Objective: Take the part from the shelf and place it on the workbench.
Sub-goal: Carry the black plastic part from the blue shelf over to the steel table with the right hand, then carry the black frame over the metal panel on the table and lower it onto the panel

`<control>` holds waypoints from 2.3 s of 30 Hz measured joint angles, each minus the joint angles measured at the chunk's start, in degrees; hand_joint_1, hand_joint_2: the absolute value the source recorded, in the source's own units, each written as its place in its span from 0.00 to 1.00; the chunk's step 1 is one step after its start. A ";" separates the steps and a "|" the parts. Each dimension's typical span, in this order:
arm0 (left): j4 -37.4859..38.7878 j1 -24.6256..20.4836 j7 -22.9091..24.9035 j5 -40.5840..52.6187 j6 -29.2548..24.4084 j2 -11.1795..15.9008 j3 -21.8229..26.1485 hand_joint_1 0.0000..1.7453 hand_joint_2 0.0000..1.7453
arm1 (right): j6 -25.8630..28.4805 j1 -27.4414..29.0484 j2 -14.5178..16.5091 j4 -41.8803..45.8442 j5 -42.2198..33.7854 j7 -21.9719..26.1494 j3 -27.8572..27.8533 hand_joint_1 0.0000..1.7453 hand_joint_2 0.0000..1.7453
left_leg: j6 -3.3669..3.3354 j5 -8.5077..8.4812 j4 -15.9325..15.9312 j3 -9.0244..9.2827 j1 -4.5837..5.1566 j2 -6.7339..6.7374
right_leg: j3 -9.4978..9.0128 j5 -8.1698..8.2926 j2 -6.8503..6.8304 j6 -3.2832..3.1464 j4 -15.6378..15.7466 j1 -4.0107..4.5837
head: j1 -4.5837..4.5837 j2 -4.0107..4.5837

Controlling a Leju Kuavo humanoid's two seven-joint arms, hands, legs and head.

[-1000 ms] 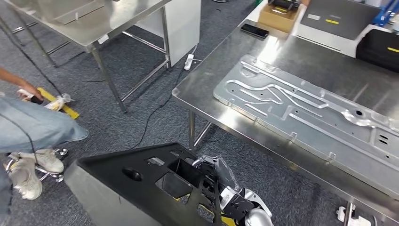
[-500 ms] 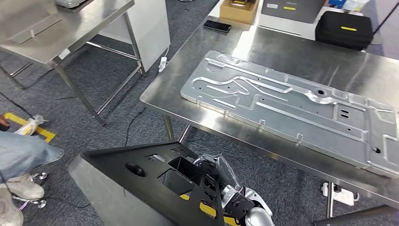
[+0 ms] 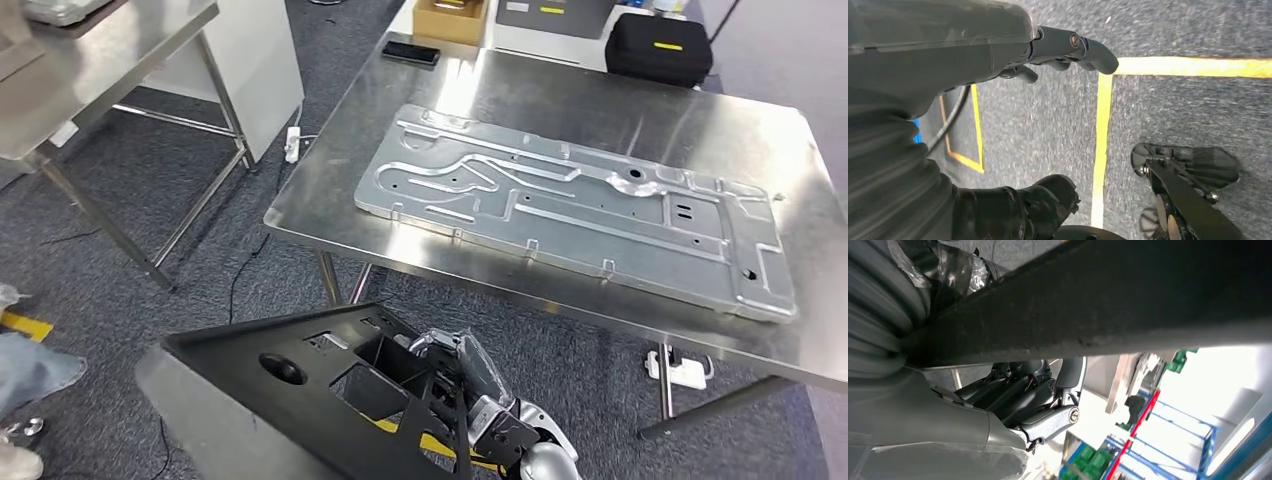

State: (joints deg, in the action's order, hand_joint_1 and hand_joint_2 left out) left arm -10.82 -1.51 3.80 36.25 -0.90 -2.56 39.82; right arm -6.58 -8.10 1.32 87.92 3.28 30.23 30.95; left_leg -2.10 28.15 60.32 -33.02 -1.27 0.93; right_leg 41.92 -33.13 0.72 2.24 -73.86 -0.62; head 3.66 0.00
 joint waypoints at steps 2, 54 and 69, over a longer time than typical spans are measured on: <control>0.00 0.00 0.00 0.06 0.00 0.00 0.10 0.00 1.00 | 0.00 0.12 -0.02 -0.01 0.00 -0.03 0.00 1.00 1.00 | -0.08 0.12 0.00 0.06 0.25 1.36 | 0.92 0.25 -0.32 -0.17 -2.04 -0.01 | 0.01 0.00; -0.04 -1.68 -0.35 11.97 3.34 0.15 -0.26 0.00 1.00 | 45.93 -43.74 11.01 -43.61 40.86 -20.51 0.01 1.00 1.00 | 2.23 -2.66 0.36 -3.26 0.24 -0.92 | -6.94 6.29 0.06 -2.79 13.47 0.97 | -0.37 0.00; -0.04 -3.78 -1.03 13.82 4.42 -0.33 -0.80 0.00 1.00 | 46.12 -47.13 9.52 -49.42 81.74 -41.60 -13.03 1.00 1.00 | 1.66 -2.93 -0.61 -2.70 -0.09 -0.70 | -6.06 7.26 -0.73 -1.68 13.69 0.45 | -0.36 0.00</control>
State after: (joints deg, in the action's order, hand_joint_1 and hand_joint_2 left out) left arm -10.86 -5.29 2.77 50.07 3.52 -2.89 39.01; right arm 39.54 -55.23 10.84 38.50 85.02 -11.37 17.92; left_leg -0.44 25.22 59.71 -35.72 -1.36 0.23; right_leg 35.86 -25.88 -0.01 0.56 -60.16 -0.17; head 3.29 0.00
